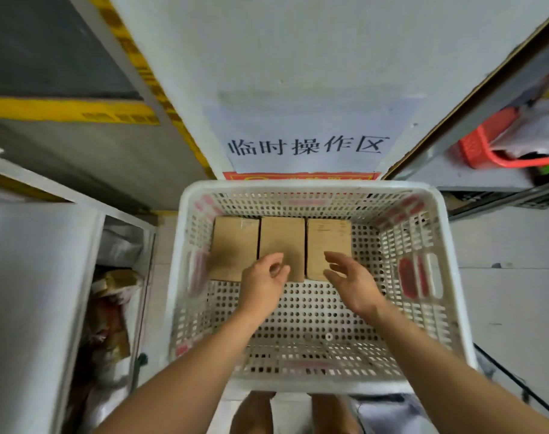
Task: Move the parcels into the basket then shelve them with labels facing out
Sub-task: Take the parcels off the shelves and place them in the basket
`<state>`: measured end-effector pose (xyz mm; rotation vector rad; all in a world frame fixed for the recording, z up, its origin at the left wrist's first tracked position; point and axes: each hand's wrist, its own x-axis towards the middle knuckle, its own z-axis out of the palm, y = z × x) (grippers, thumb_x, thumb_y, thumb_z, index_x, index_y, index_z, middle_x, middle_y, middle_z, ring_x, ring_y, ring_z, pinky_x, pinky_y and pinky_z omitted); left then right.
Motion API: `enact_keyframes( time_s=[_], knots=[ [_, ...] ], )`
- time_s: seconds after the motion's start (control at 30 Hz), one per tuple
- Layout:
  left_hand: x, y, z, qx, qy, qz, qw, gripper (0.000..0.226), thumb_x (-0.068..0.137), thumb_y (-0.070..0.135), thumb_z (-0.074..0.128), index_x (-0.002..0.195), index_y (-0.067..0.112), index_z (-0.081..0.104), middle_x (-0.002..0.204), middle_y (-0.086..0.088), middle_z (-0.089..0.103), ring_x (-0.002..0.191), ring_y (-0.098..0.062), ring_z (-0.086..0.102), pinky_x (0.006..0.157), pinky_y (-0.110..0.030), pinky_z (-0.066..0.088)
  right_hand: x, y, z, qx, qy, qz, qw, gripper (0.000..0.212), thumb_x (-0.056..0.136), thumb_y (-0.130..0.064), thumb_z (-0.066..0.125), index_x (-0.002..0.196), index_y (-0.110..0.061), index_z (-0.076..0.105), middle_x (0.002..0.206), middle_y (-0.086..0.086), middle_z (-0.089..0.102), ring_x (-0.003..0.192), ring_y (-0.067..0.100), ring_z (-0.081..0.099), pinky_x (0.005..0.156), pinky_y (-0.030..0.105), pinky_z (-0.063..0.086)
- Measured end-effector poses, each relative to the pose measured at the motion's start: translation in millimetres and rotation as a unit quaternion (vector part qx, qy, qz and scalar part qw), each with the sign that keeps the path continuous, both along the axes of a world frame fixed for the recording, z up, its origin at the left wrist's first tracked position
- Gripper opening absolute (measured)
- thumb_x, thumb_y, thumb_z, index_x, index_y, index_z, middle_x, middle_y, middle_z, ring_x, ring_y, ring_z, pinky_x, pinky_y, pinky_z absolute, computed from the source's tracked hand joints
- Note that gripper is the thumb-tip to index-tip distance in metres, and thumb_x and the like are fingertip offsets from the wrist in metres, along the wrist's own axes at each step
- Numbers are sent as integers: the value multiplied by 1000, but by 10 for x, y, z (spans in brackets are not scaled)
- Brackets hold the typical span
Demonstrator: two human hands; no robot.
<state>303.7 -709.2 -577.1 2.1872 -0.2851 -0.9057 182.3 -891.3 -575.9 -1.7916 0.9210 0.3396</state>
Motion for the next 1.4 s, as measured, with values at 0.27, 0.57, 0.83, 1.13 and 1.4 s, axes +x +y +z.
enact_keyframes(
  time_s=[0.27,0.57,0.83,1.13,1.4],
  knots=[
    [327,1014,1525,7,-95,8,995,38,103,32,67,138,17,68,132,-2,71,114,-12,68,96,-23,55,521,939,1609,-71,-81,150,983,34,105,-32,62,139,-24,65,131,-6,70,120,7,66,103,28,55],
    [328,2424,2815,86,-231,171,954,33,102,43,62,130,27,69,126,2,74,112,-17,68,101,-35,53,1357,2055,2789,-164,-206,349,899,21,104,-27,62,123,-28,71,112,-10,71,103,13,69,89,25,50],
    [-348,3746,3739,120,-283,384,871,33,101,36,68,130,20,72,123,1,75,109,-19,71,91,-25,50,1738,3424,3567,-68,-314,488,812,29,101,-28,67,130,-30,69,115,-12,76,103,3,70,96,23,54],
    [-1389,5138,4587,161,-360,559,729,38,100,36,71,133,18,72,123,-3,76,110,-19,72,95,-28,53,1465,5400,4532,-11,-424,624,657,33,102,-22,66,135,-20,69,120,-3,75,106,11,70,99,36,56],
    [-1772,6372,4997,193,-405,619,645,35,97,43,70,124,21,71,115,1,75,106,-20,70,91,-38,57,1197,6964,5013,27,-474,649,594,38,101,-27,68,138,-20,66,126,-1,71,116,14,67,101,28,51]
  ],
)
